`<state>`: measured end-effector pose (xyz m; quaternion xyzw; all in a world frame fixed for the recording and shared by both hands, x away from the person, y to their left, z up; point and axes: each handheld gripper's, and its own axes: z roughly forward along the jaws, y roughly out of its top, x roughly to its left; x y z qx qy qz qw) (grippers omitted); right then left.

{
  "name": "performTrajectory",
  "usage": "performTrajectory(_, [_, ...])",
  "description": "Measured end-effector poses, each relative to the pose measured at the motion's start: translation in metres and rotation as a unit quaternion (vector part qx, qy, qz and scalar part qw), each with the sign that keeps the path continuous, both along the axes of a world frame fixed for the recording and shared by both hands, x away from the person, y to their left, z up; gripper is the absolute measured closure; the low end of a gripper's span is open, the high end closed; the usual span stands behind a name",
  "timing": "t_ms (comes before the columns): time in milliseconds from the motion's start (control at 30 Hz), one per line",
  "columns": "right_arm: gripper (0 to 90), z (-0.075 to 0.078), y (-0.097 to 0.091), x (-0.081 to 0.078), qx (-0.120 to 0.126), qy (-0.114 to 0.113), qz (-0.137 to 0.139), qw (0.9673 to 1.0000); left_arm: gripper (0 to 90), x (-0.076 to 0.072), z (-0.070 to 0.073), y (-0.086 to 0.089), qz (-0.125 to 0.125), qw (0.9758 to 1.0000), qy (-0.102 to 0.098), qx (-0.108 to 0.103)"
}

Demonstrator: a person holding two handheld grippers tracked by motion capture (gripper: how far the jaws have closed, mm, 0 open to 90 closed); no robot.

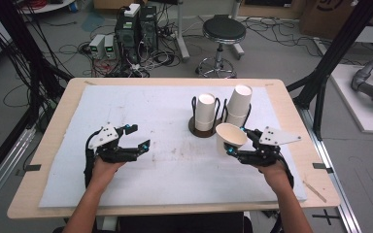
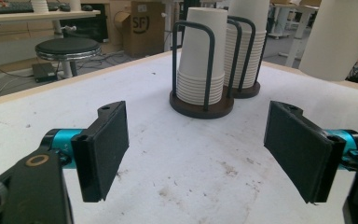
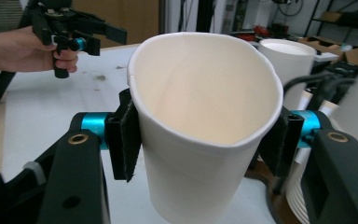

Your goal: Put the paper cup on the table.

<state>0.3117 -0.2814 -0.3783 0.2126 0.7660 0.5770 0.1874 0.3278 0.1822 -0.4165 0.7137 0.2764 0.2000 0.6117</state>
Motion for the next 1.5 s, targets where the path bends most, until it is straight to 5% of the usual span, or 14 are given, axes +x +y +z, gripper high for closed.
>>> performTrajectory(533, [39.8, -0.008, -0.050, -0.003, -0.009, 0.000, -0.090, 0.9959, 22.0, 0.002, -0.002, 0.000, 0.004, 1.0000, 0.001, 0.004])
performTrajectory(867, [38.8, -0.033, -0.071, 0.011, -0.038, 0.034, -0.177, 0.9829, 22.1, 0.002, -0.003, -0.001, 0.005, 1.0000, 0.003, 0.007])
performTrajectory(1267, [38.2, -0.049, -0.072, 0.021, -0.054, 0.079, -0.184, 0.9783, 22.0, 0.003, -0.004, -0.001, 0.005, 0.9999, 0.007, 0.008])
performTrajectory(1500, [36.2, -0.052, -0.076, 0.021, -0.056, 0.084, -0.181, 0.9783, 22.1, 0.003, -0.004, -0.002, 0.004, 0.9999, 0.009, 0.011])
